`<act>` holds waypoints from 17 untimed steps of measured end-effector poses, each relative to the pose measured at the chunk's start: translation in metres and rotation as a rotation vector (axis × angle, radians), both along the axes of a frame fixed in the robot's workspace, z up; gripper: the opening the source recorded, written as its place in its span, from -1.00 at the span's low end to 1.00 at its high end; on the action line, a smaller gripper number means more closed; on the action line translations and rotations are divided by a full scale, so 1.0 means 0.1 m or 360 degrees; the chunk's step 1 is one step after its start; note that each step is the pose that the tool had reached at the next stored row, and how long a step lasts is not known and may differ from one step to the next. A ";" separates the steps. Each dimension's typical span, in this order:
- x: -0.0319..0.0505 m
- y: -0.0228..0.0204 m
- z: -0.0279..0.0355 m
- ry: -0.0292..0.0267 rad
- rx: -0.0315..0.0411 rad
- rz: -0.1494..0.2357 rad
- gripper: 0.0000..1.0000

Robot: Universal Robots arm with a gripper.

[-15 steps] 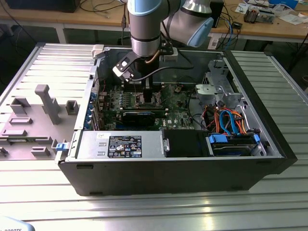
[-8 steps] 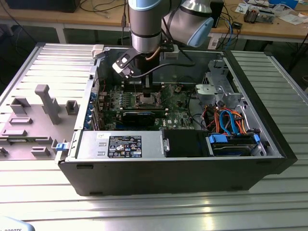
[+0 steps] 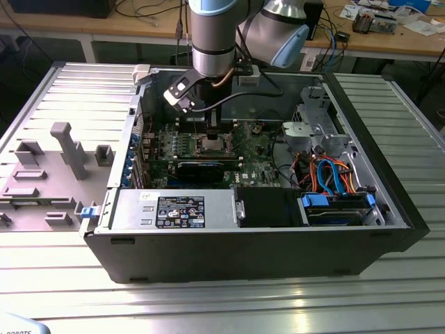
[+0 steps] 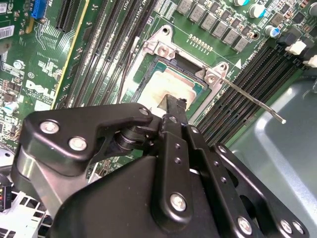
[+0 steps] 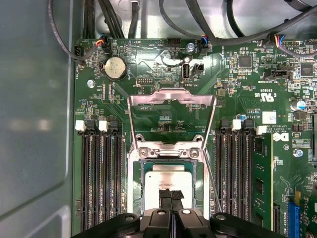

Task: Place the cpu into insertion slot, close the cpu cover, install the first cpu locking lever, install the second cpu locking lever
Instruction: 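Close the cpu cover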

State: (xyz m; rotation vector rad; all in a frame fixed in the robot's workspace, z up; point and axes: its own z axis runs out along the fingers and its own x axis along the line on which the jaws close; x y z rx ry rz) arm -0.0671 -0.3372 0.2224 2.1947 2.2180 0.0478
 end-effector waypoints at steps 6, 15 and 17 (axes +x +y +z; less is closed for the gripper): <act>0.000 0.000 0.003 0.00002 0.0001 0.0000 -0.79; 0.000 0.000 0.053 0.00002 0.0001 0.0000 -0.79; 0.000 0.000 0.063 0.00001 0.0001 0.0000 -0.79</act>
